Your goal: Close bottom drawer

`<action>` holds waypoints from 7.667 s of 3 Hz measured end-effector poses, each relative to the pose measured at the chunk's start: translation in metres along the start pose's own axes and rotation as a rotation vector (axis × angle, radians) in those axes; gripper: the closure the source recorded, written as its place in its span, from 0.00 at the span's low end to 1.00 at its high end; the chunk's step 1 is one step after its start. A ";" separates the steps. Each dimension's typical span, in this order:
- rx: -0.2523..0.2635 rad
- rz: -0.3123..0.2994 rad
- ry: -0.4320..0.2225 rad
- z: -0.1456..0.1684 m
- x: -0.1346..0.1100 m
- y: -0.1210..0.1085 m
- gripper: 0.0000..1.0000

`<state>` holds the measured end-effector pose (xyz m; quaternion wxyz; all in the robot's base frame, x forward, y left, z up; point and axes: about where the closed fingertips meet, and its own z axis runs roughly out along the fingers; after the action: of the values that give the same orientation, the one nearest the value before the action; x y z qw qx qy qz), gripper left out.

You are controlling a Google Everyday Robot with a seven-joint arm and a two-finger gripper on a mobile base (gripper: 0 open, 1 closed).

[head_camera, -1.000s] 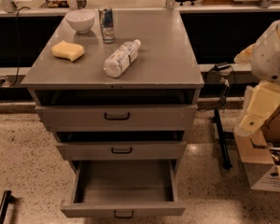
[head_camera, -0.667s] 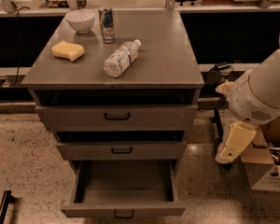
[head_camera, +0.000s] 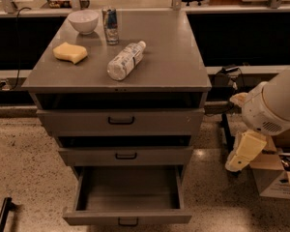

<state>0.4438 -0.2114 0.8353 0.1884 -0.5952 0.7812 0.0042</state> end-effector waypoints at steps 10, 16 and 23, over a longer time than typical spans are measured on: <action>0.021 0.071 -0.300 0.263 0.027 0.104 0.00; -0.141 -0.148 -0.594 0.423 0.060 0.212 0.00; -0.207 -0.111 -0.625 0.589 0.056 0.252 0.62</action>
Offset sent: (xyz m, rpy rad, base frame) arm 0.0160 -0.0082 -0.1555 0.1699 -0.2681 -0.0575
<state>0.3675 -0.0539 0.2164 0.3573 -0.6227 0.6476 0.2555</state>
